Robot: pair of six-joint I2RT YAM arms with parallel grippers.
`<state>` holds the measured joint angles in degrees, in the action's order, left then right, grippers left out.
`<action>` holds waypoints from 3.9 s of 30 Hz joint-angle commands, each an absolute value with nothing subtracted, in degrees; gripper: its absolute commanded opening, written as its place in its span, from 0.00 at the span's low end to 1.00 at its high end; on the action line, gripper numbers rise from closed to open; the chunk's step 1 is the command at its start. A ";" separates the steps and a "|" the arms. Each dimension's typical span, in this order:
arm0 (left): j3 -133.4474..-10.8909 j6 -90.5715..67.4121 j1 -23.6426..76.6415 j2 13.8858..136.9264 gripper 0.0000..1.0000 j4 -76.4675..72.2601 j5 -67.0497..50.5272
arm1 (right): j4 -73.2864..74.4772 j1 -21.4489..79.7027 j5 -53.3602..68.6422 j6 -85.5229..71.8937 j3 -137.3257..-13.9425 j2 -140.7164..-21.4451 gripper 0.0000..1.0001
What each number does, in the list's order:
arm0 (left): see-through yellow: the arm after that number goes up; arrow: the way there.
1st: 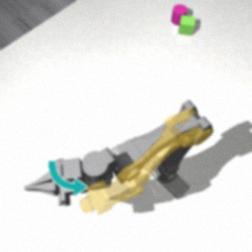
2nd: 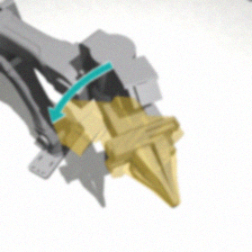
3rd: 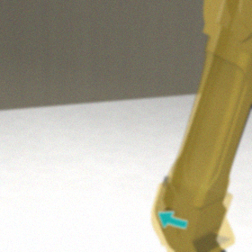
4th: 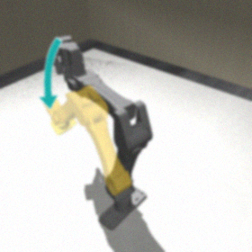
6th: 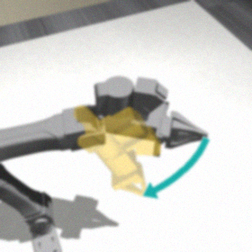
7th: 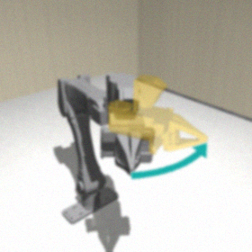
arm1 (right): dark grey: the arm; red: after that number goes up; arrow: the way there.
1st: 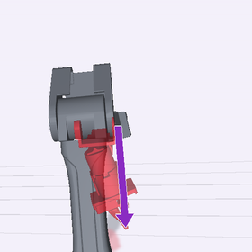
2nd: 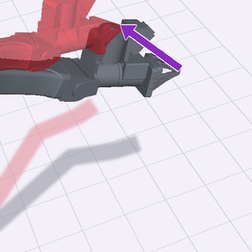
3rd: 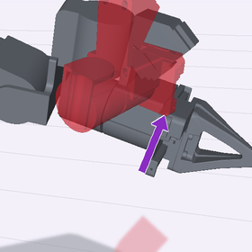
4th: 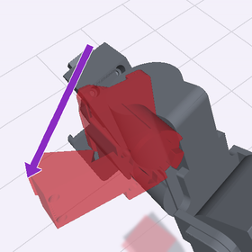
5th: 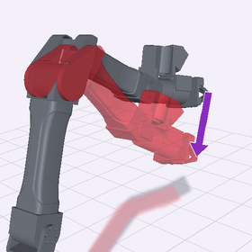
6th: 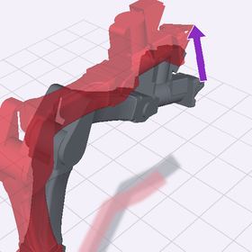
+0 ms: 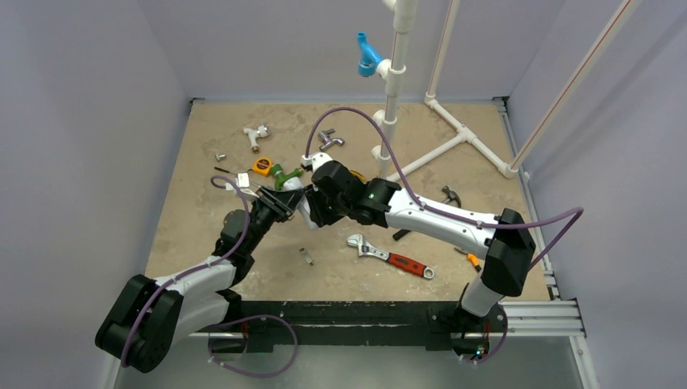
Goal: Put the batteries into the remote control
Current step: Load the battery cover into the remote control.
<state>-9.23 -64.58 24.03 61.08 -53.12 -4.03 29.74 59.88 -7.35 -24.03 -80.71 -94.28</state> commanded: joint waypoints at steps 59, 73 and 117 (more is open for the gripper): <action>-9.94 -70.53 24.24 63.74 0.00 -63.01 -5.45 | 23.64 60.21 -10.86 -21.56 -81.67 -91.57 0.47; -9.62 -72.89 24.17 63.70 0.00 -64.52 -6.74 | 12.97 57.05 -6.73 -26.78 -68.86 -78.44 0.74; -12.22 -76.12 24.17 63.82 0.00 -65.05 -11.56 | -22.32 40.52 39.07 -45.21 -50.67 -86.68 0.60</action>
<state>-10.02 -75.02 24.03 63.88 -60.80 -11.11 -21.08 40.12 36.67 -44.99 -48.53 -85.19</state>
